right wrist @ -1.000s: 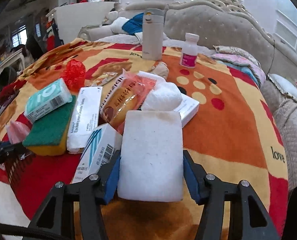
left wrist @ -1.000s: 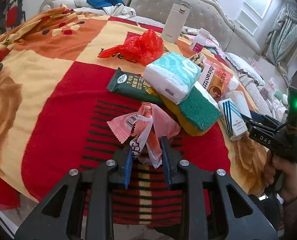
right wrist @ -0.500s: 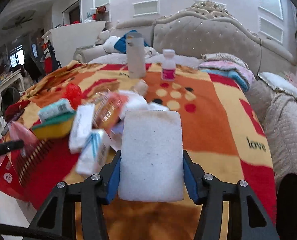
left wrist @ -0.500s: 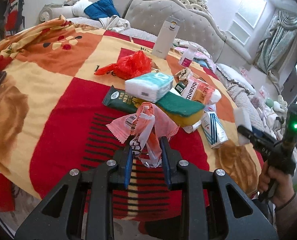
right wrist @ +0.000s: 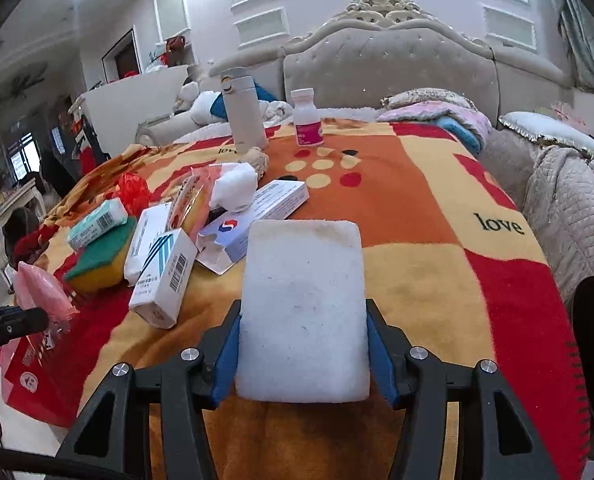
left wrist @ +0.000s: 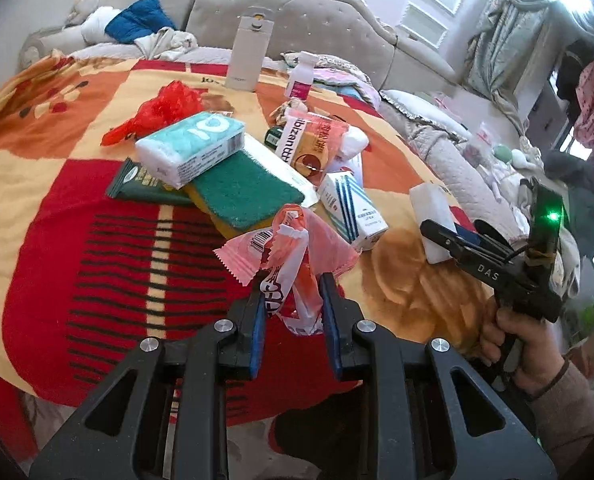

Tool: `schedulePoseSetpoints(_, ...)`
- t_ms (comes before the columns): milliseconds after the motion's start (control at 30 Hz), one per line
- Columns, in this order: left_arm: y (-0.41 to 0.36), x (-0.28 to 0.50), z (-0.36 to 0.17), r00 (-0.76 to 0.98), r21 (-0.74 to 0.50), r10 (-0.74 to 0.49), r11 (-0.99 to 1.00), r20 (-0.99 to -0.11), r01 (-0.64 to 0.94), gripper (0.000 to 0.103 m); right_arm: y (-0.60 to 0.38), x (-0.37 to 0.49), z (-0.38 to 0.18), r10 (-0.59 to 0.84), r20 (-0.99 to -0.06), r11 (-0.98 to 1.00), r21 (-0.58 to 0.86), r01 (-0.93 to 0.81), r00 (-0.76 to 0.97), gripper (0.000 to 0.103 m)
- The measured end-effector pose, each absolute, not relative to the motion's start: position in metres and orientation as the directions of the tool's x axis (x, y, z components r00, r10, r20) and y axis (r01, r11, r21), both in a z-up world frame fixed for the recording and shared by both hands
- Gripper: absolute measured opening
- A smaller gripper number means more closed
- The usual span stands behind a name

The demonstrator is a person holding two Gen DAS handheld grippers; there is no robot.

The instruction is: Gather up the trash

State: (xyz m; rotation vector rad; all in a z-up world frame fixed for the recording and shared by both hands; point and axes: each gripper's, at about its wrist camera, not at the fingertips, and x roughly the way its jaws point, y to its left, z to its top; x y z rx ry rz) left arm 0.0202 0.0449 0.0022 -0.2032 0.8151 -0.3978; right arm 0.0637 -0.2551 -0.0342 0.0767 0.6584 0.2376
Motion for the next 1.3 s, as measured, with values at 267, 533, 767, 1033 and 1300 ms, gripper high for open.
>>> schedulePoseSetpoints(267,0.058,0.026,-0.002,0.625,-0.349,-0.405,0.911,-0.667,0.218,0.022,-0.265,0.064,-0.038,0.278,-0.586,0.959,0.208,-0.19,0.761,0.055)
schedulePoseSetpoints(533,0.055,0.025,-0.001,0.627,-0.345,-0.404,0.912,-0.666,0.22,0.022,-0.262,0.065,-0.041,0.272,-0.607,0.962,0.187,-0.198,0.747,0.055)
schedulePoseSetpoints(767,0.054,0.025,0.0,0.63,-0.343,-0.401,0.913,-0.665,0.219,0.022,-0.261,0.066,-0.042,0.277,-0.613,0.961,0.192,-0.201,0.739,0.055)
schedulePoseSetpoints(1033,0.055,0.023,0.01,0.639,-0.334,-0.394,0.917,-0.66,0.22,0.022,-0.268,0.062,-0.046,0.3,-0.59,0.949,0.261,-0.175,0.75,0.056)
schedulePoseSetpoints(1300,0.058,0.025,0.008,0.635,-0.335,-0.386,0.919,-0.669,0.207,0.022,-0.269,0.064,-0.046,0.315,-0.597,0.945,0.268,-0.187,0.738,0.056)
